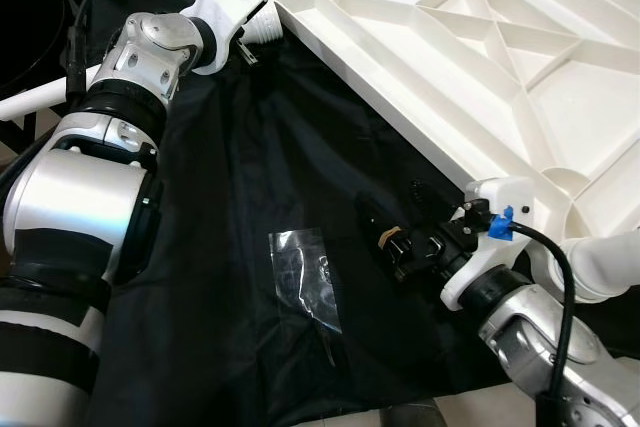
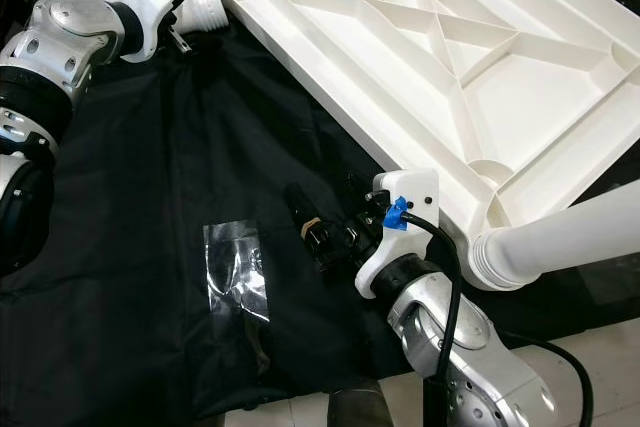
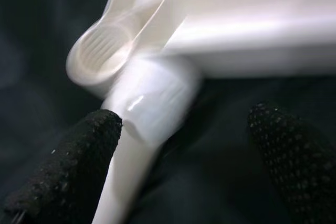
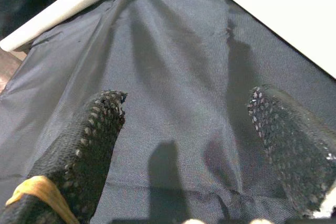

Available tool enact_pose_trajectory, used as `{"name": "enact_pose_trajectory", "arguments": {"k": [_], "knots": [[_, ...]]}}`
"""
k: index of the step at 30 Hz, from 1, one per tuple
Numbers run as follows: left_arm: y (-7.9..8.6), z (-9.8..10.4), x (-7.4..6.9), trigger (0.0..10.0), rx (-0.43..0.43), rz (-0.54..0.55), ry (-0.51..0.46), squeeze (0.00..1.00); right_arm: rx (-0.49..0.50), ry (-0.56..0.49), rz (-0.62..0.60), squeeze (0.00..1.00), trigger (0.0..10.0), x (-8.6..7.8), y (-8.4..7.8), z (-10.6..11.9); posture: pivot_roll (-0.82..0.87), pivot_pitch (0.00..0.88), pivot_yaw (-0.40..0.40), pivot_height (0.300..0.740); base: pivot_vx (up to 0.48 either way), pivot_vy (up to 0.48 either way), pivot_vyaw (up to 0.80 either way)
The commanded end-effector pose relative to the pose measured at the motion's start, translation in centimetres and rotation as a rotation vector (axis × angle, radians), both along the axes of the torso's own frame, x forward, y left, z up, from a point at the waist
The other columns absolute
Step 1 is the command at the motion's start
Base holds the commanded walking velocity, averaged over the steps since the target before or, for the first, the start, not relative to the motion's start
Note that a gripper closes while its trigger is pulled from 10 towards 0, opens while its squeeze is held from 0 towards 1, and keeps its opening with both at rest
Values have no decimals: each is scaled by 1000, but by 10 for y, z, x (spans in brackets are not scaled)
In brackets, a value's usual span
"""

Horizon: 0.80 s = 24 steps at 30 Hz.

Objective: Building children table

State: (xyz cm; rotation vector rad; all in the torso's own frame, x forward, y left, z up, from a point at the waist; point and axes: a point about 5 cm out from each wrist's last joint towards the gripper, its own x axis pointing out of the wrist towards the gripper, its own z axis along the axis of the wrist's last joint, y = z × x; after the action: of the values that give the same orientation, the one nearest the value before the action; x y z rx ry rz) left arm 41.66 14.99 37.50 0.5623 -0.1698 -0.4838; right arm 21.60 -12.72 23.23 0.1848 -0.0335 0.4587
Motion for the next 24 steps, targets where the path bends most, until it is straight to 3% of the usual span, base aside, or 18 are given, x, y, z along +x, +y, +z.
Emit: {"name": "enact_pose_trajectory", "arguments": {"k": [1, 2, 4, 5, 6, 9, 11, 13, 14, 16, 18, 19, 20, 21, 22, 23, 24], "knots": [[4, 0, -2, 10000, -58, -51, 19, 0, 5, 7, 19, 0, 10000, -6, 3, -2, -139, 441, 73, 740, 0, 0, 0], [0, 13, -9, 10000, -164, -205, 8, 0, 6, 5, 17, 0, 10000, -5, 3, -1, -140, 434, 70, 740, 0, 0, 0], [-1, 32, -21, 10000, -296, -421, -36, 0, 6, 1, 20, 0, 10000, -2, 2, -1, -131, 410, 58, 740, 0, 0, 0], [-1, 32, -21, 10000, -296, -421, -36, 0, 6, 1, 20, 0, 10000, -2, 2, -1, -131, 410, 58, 740, 0, 0, 0], [2, 41, -31, 10000, -381, -541, -77, 0, 1, -5, 29, 0, 10000, 2, 2, -1, -125, 386, 48, 740, 0, 0, 0], [3, 42, -34, 10000, -405, -570, -89, 0, -2, -8, 34, 0, 10000, 4, 3, -1, -125, 386, 48, 740, 0, 0, 0], [7, 38, -40, 10000, -441, -581, -114, 0, -2, -12, 41, 0, 10000, 6, 4, -1, -120, 366, 41, 740, 0, 0, 0], [16, 11, -58, 10000, -517, -500, -145, 0, -8, -18, 52, 0, 10000, 12, 5, -3, -106, 318, 27, 740, 0, 0, 0], [16, 11, -58, 10000, -517, -500, -145, 0, -8, -18, 52, 0, 10000, 12, 5, -3, -106, 318, 27, 740, 0, 0, 0], [22, -20, -74, 10000, -610, -395, -136, 0, -18, -16, 62, 0, 10000, 16, 7, -7, -101, 289, 19, 740, 0, 0, 0], [22, -20, -74, 10000, -610, -395, -136, 0, -18, -16, 62, 0, 10000, 16, 7, -7, -101, 289, 19, 740, 0, 0, 0], [24, -43, -82, 10000, -651, -321, -118, 0, -28, -10, 68, 0, 10000, 18, 7, -11, -88, 264, 11, 740, 0, 0, 0], [24, -43, -82, 10000, -651, -321, -118, 0, -28, -10, 68, 0, 10000, 18, 7, -11, -88, 264, 11, 740, 0, 0, 0], [23, -67, -91, 10000, -679, -255, -88, 0, -41, -4, 76, 0, 10000, 19, 8, -16, -76, 248, 6, 740, 0, 0, 0], [23, -67, -91, 10000, -679, -255, -88, 0, -41, -4, 76, 0, 10000, 19, 8, -16, -76, 248, 6, 740, 0, 0, 0], [23, -88, -101, 10000, -697, -199, -64, 0, -50, 1, 83, 0, 10000, 20, 7, -20, -66, 236, 0, 740, 0, 0, 0], [23, -88, -101, 10000, -697, -199, -64, 0, -50, 1, 83, 0, 10000, 20, 7, -20, -66, 236, 0, 740, 0, 0, 0]]}}
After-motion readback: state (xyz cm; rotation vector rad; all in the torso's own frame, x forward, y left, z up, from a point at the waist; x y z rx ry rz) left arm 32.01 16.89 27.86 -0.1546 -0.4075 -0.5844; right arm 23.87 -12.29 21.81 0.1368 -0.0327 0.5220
